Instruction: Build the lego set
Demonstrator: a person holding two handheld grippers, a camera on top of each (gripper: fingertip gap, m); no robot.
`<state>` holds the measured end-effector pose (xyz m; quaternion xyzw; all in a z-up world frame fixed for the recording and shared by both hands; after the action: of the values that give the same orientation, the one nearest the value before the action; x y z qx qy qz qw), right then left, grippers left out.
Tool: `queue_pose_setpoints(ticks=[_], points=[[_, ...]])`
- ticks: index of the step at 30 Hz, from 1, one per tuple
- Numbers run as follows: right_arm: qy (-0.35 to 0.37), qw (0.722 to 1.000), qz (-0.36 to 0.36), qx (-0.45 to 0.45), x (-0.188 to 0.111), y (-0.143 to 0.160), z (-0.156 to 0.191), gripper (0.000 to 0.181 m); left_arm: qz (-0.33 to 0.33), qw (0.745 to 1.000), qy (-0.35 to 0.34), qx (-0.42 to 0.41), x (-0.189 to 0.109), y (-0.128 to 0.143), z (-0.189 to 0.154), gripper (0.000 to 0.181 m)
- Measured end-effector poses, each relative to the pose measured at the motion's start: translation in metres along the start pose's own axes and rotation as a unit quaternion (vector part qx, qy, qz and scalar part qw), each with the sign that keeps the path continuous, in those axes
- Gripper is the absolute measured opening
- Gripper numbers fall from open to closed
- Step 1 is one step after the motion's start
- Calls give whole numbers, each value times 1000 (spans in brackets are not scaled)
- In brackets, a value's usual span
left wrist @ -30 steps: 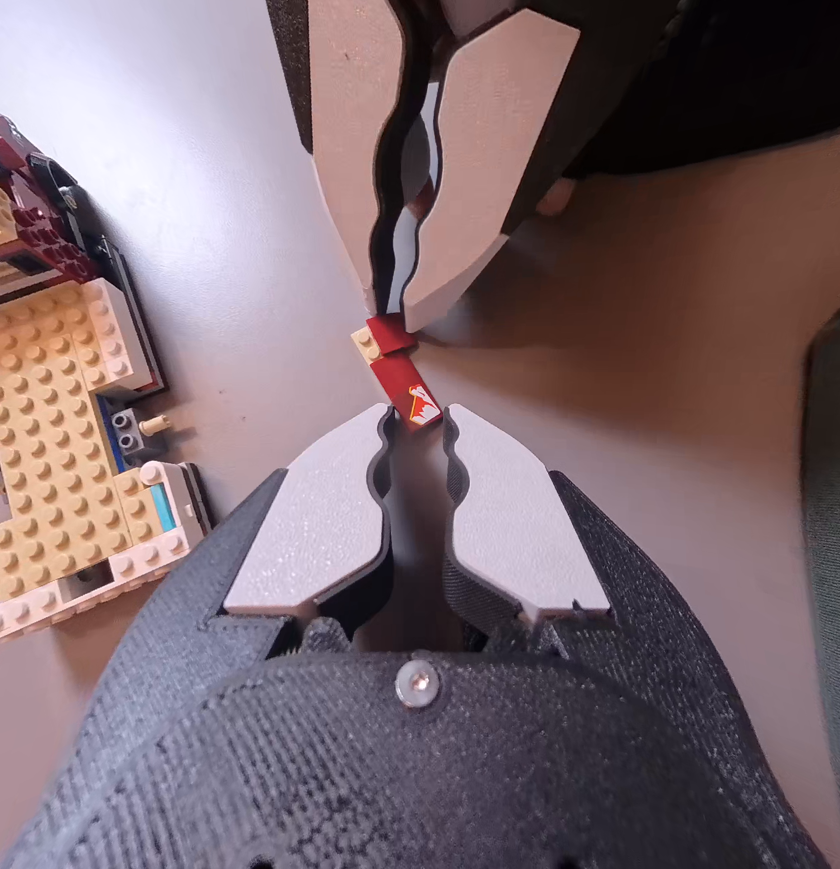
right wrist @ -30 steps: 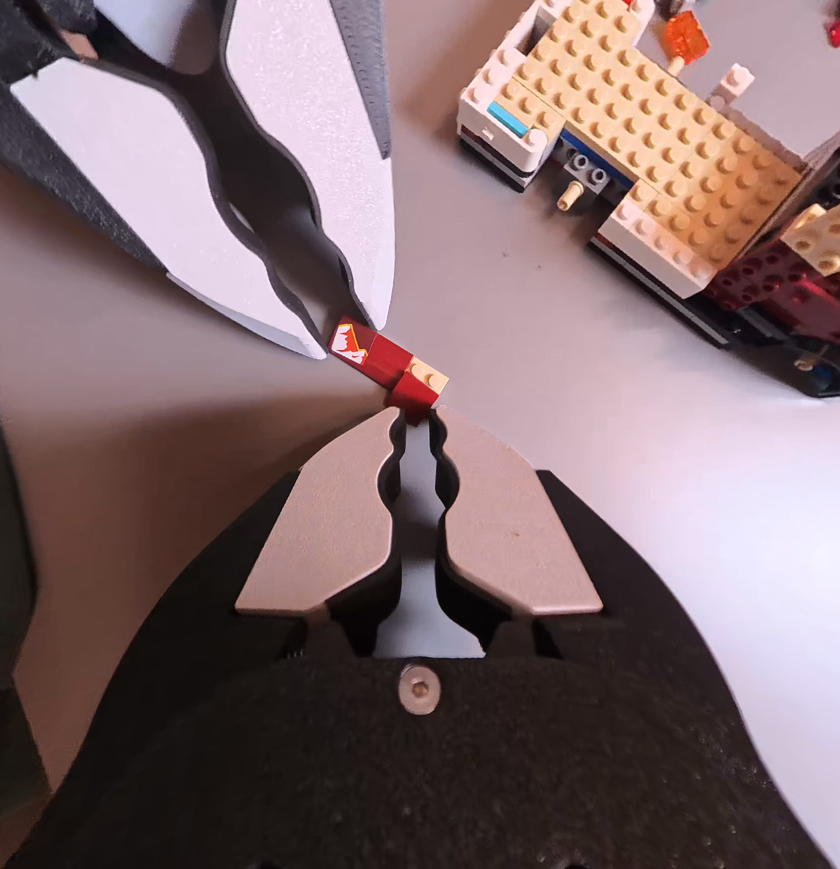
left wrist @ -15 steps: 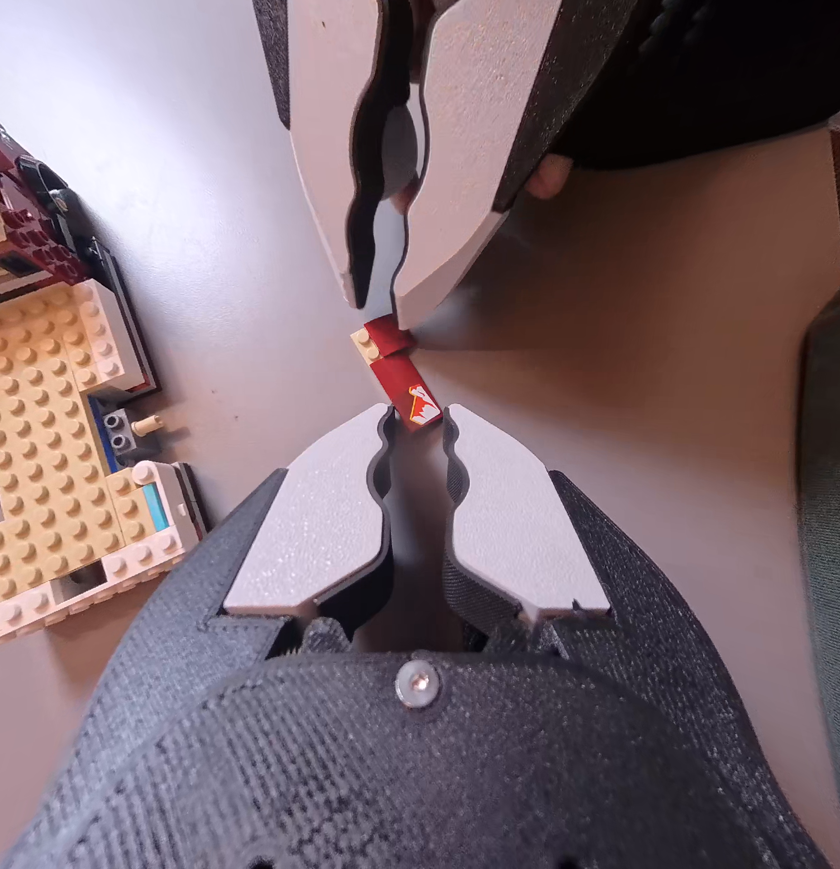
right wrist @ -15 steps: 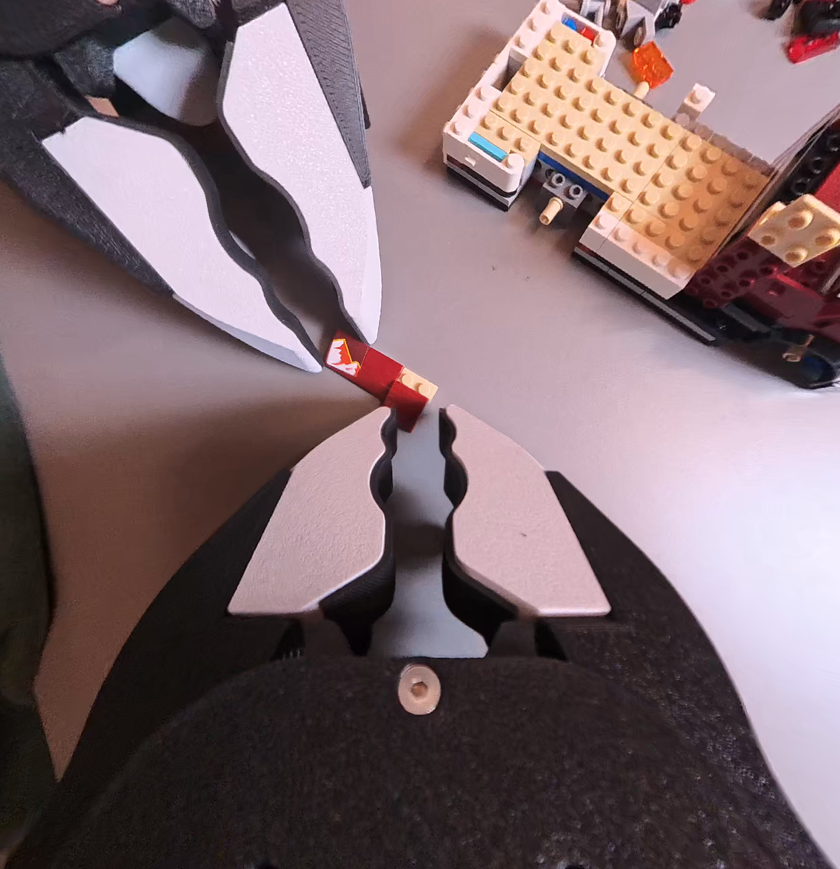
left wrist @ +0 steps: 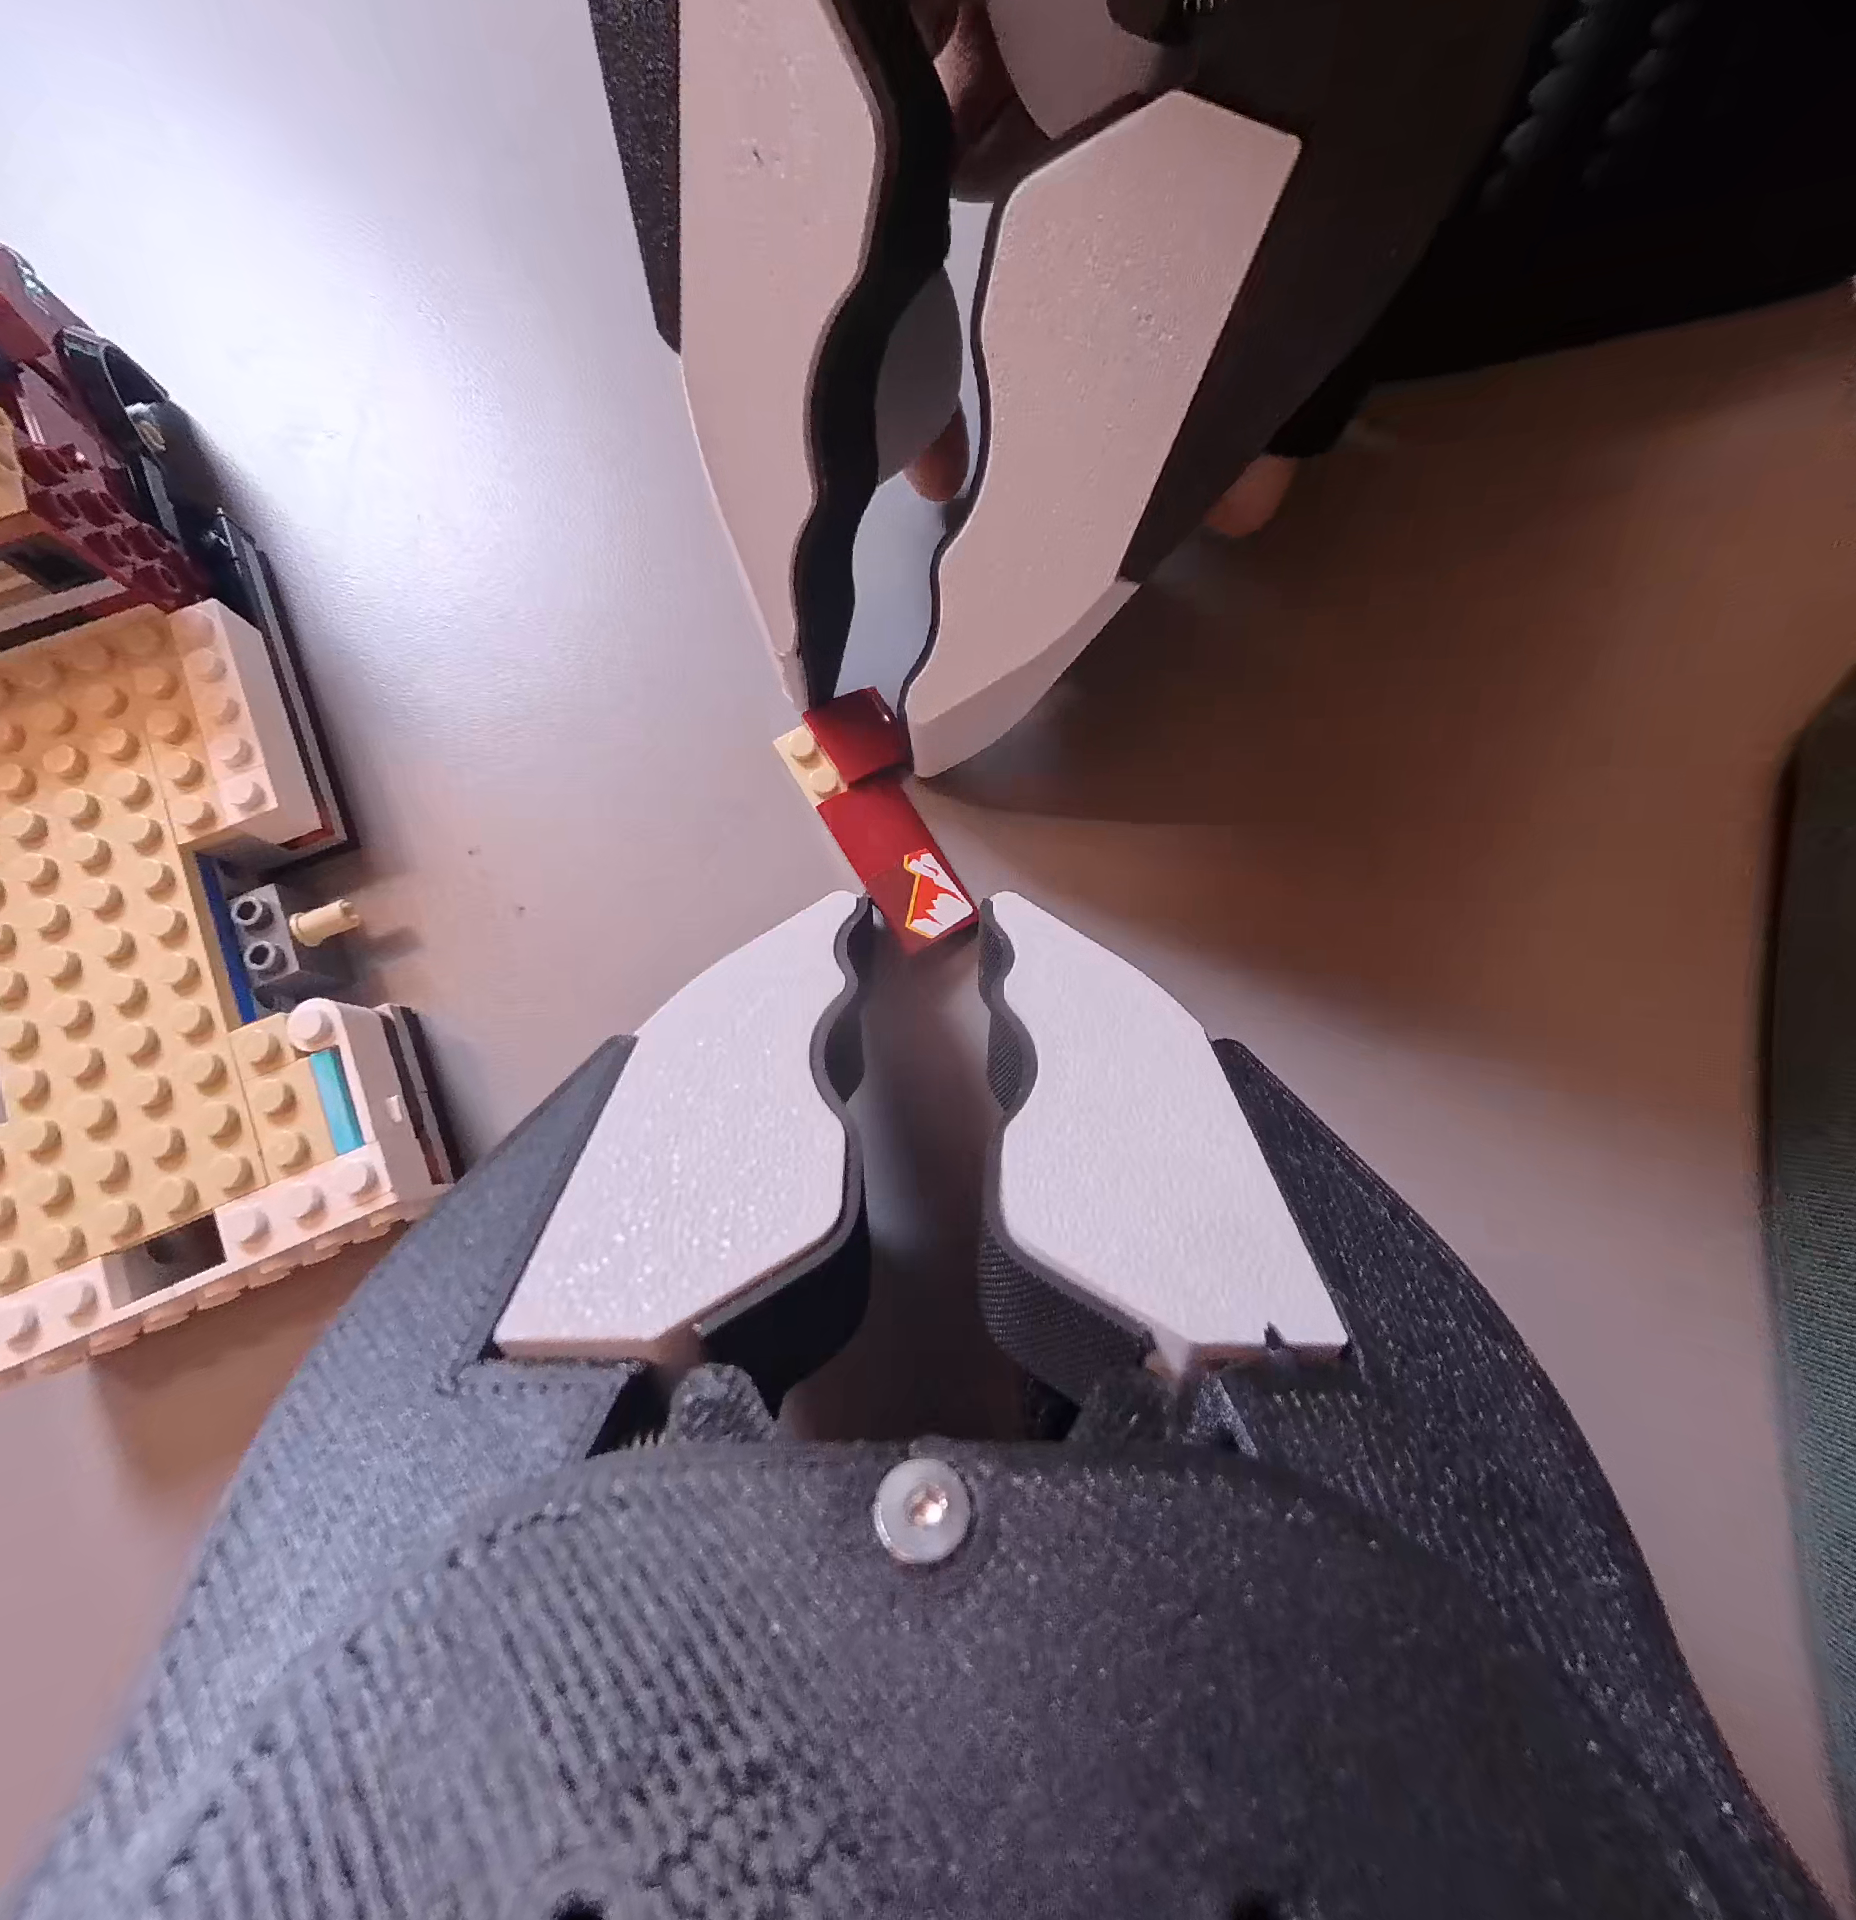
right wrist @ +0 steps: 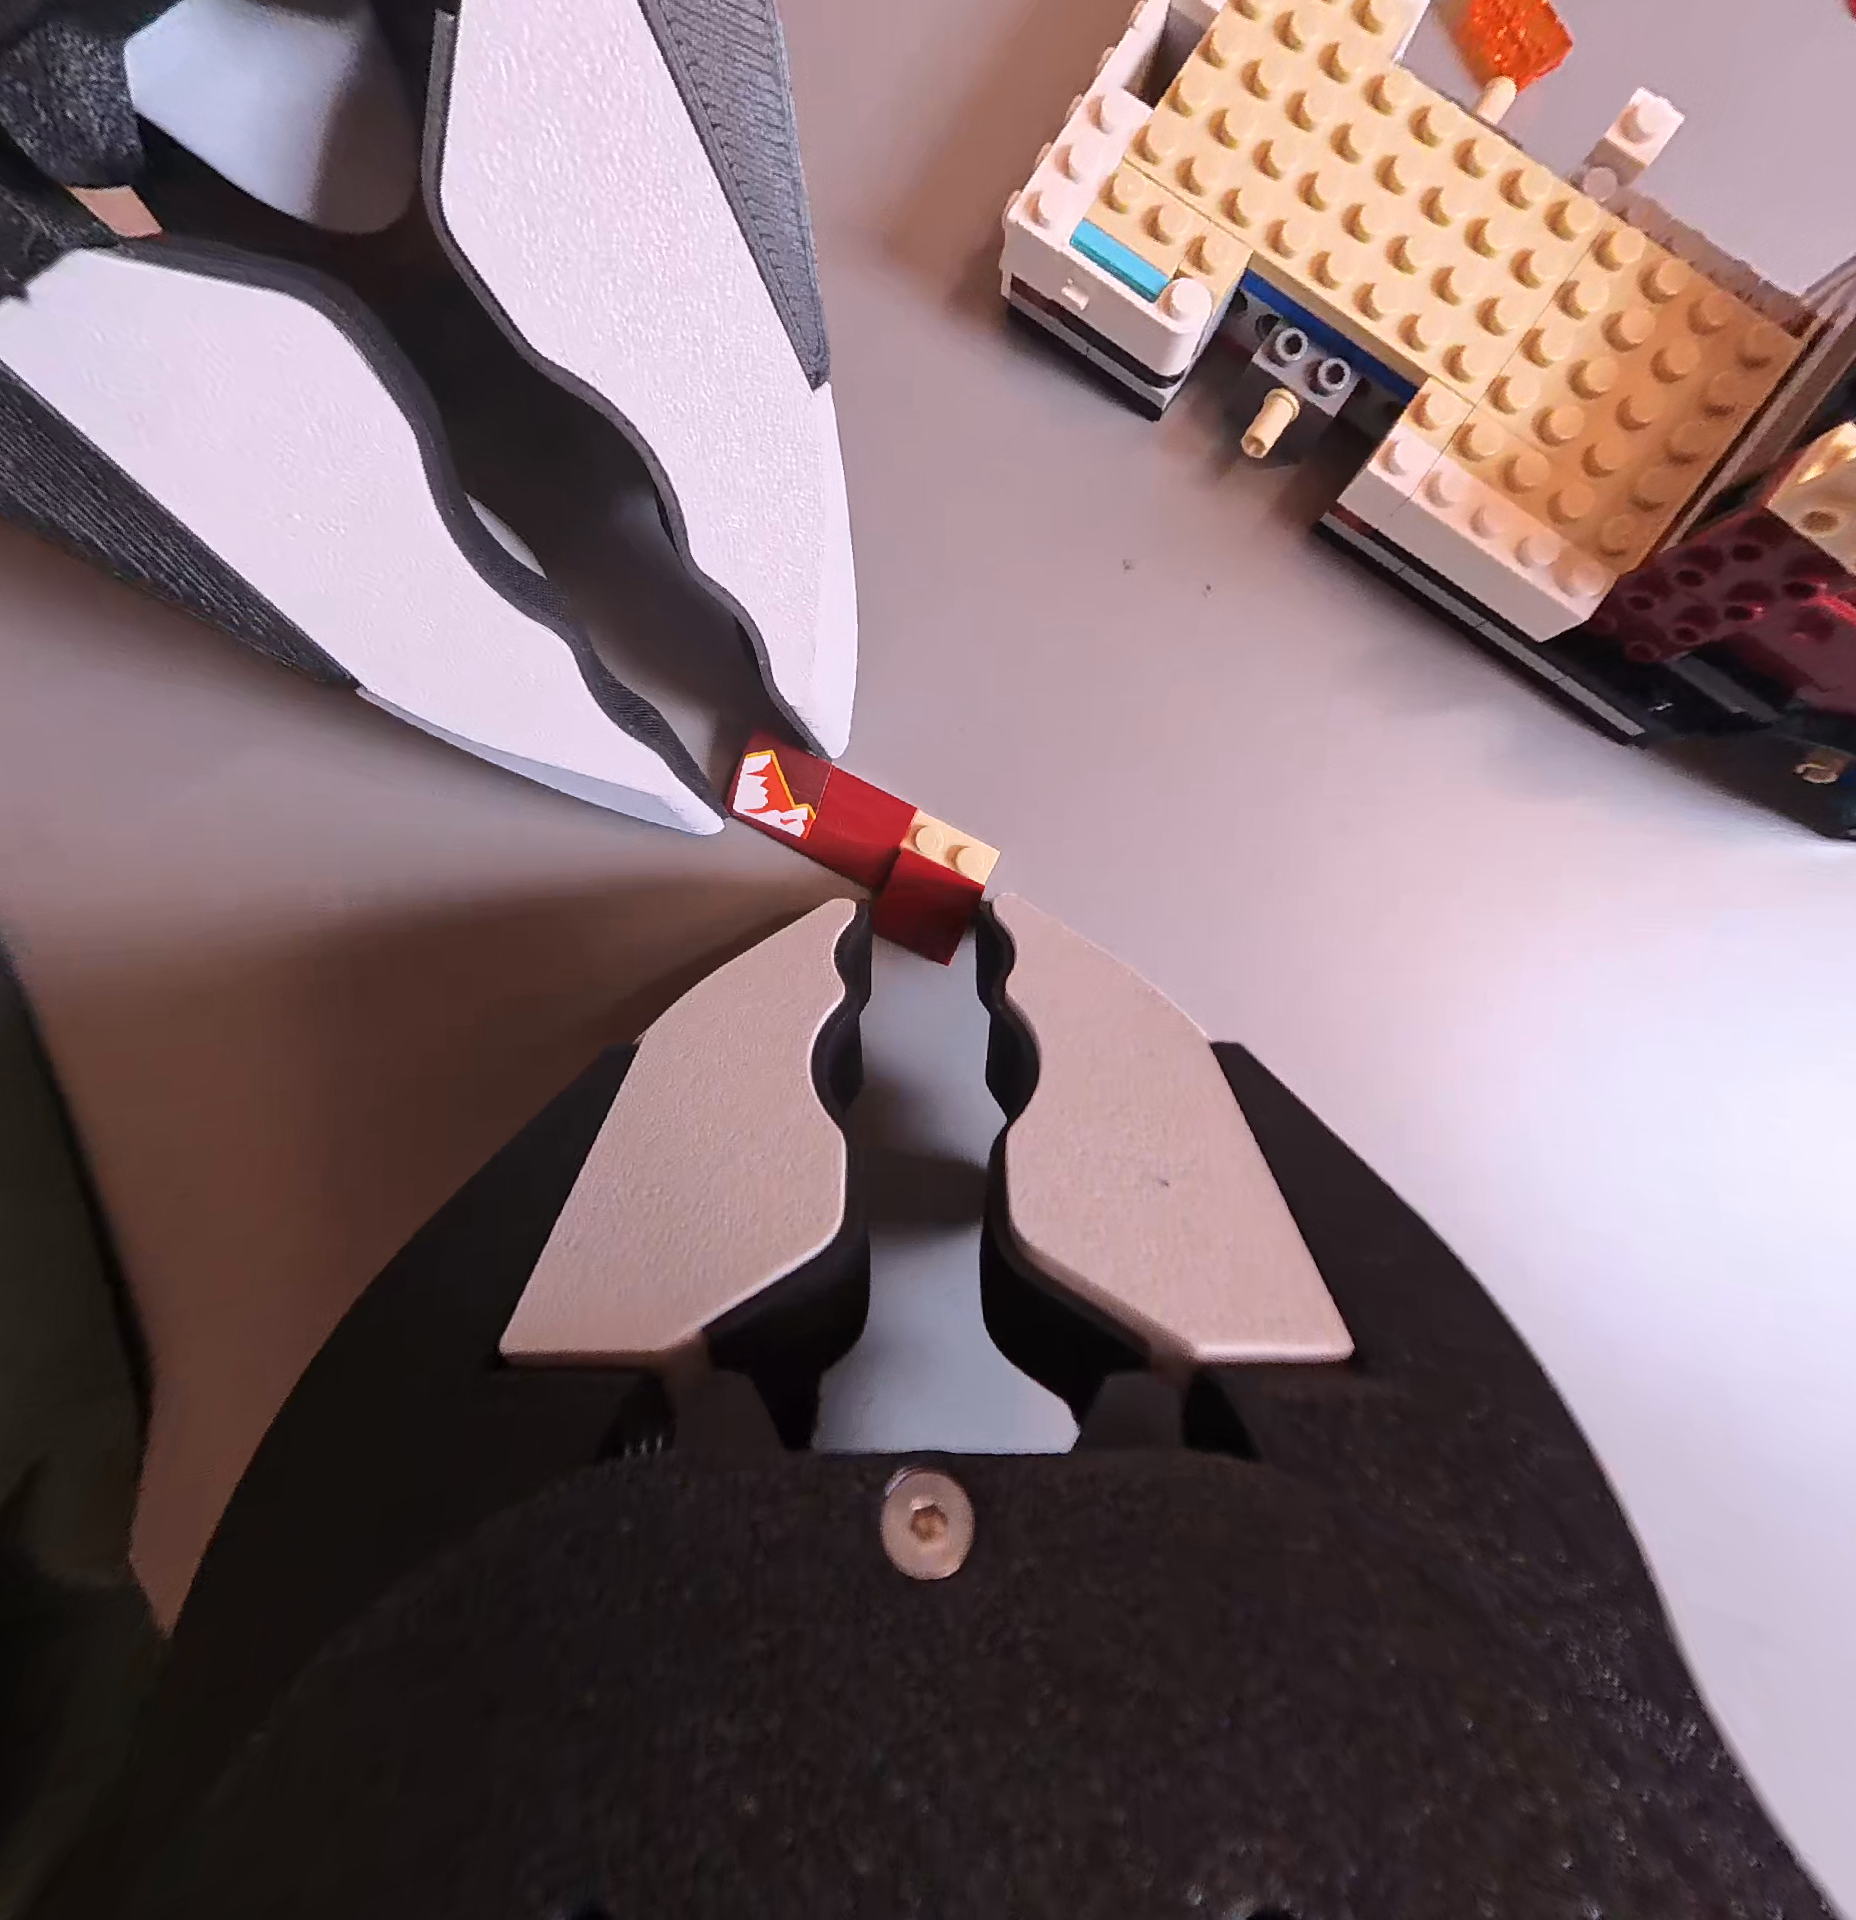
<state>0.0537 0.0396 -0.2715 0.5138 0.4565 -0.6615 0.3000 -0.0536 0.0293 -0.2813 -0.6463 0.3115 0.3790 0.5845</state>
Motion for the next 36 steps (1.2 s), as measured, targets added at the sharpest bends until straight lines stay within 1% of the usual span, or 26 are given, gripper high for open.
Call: queue_pose_setpoints(ticks=[6, 9, 15, 25, 30, 33, 36], points=[[-17, 999, -27, 34, -6, -1, -1, 19, -2, 1000, 3, 2, 0, 1, 0, 19], [-7, 999, -21, 33, -4, -4, -1, 19, -2, 1000, 3, 4, 0, 1, 0, 19], [-12, 999, -12, 34, 1, -5, 0, 19, -3, 1000, 4, 7, 0, 1, -1, 19], [-23, 999, -19, 36, 1, -6, -2, 27, -13, 1000, 6, 11, -1, 2, 0, 19], [-30, 998, -41, 26, -6, -5, -4, 32, -21, 1000, 10, 12, -2, 3, 0, 19], [-35, 999, -36, 10, -8, 0, -4, 32, -21, 1000, 12, 13, -2, 3, 0, 19], [-6, 999, -42, -31, -8, 2, -1, 28, -19, 1000, 10, 17, -2, 3, 0, 19]])
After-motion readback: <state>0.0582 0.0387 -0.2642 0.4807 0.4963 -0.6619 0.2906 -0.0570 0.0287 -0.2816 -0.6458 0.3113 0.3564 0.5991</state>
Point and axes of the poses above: each gripper's, where its closed fingertips meet, x out along the fingers, y out of its underside, z = x × y across the jaws, the point moved 7 cm from there along -x, back along the fingers, and after that the axes turned 13 degrees about z, right-handed, at the moved point
